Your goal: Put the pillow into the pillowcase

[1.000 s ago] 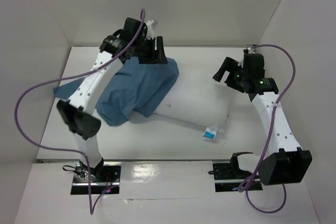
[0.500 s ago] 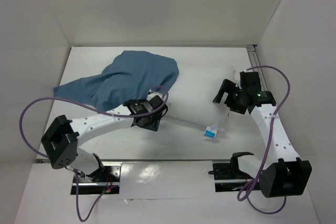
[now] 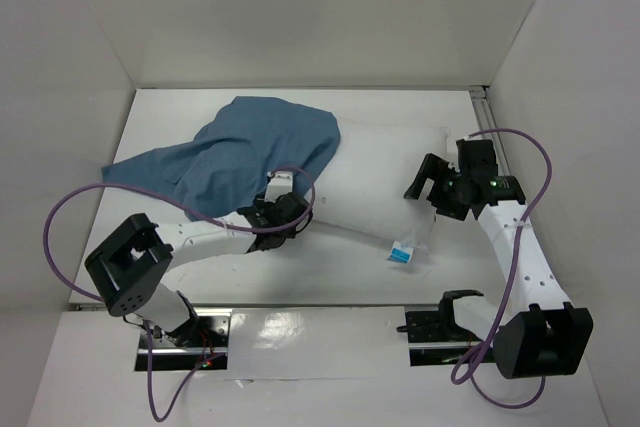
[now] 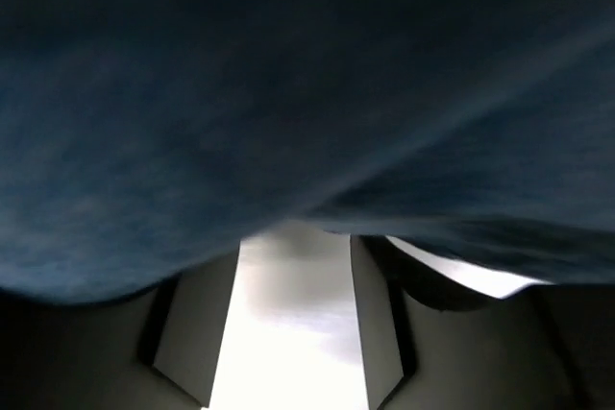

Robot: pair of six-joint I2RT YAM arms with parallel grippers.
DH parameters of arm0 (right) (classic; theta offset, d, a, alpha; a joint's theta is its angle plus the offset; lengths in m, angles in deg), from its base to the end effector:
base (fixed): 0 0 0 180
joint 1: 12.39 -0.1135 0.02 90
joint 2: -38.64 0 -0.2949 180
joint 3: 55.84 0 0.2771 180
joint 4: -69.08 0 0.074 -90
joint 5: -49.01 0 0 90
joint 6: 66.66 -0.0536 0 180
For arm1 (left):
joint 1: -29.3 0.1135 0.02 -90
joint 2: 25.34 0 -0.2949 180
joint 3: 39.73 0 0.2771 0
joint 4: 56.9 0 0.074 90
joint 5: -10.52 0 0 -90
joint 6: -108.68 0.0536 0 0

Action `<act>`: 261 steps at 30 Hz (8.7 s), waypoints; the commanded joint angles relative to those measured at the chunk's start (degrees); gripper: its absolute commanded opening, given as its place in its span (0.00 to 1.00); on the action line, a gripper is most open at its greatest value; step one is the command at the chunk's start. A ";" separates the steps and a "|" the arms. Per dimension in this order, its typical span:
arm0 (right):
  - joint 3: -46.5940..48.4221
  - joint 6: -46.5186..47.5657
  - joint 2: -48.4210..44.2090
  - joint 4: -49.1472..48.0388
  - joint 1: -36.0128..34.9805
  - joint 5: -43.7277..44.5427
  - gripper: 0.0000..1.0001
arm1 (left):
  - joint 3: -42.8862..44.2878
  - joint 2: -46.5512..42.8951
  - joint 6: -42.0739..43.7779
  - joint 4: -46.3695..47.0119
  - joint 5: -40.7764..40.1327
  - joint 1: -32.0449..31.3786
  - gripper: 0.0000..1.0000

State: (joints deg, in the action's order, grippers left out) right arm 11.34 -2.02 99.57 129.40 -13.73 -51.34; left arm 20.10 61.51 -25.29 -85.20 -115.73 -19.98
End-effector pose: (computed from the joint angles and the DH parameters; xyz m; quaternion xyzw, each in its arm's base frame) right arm 0.2262 0.0149 0.2988 0.1699 0.9324 0.1544 0.2791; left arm 0.2310 -0.2198 0.1857 -0.0506 0.9105 -0.0020 0.4104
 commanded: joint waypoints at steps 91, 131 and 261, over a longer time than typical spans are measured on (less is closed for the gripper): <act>17.76 4.36 14.23 -7.29 18.04 -8.02 0.92 | 77.58 15.29 19.71 -37.56 24.74 20.72 0.73; 16.61 7.71 25.46 -13.97 13.49 -14.17 1.00 | 88.72 34.00 17.95 -39.58 14.71 19.22 0.13; 50.34 3.13 43.64 -27.58 -4.46 -9.84 1.00 | 79.14 13.43 11.89 -25.07 49.17 8.23 0.00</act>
State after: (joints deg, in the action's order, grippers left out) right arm 56.56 2.00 138.61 109.75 -18.41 -54.47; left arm 94.44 74.69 -12.98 -113.37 -69.67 -12.17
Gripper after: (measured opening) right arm 0.994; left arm 0.042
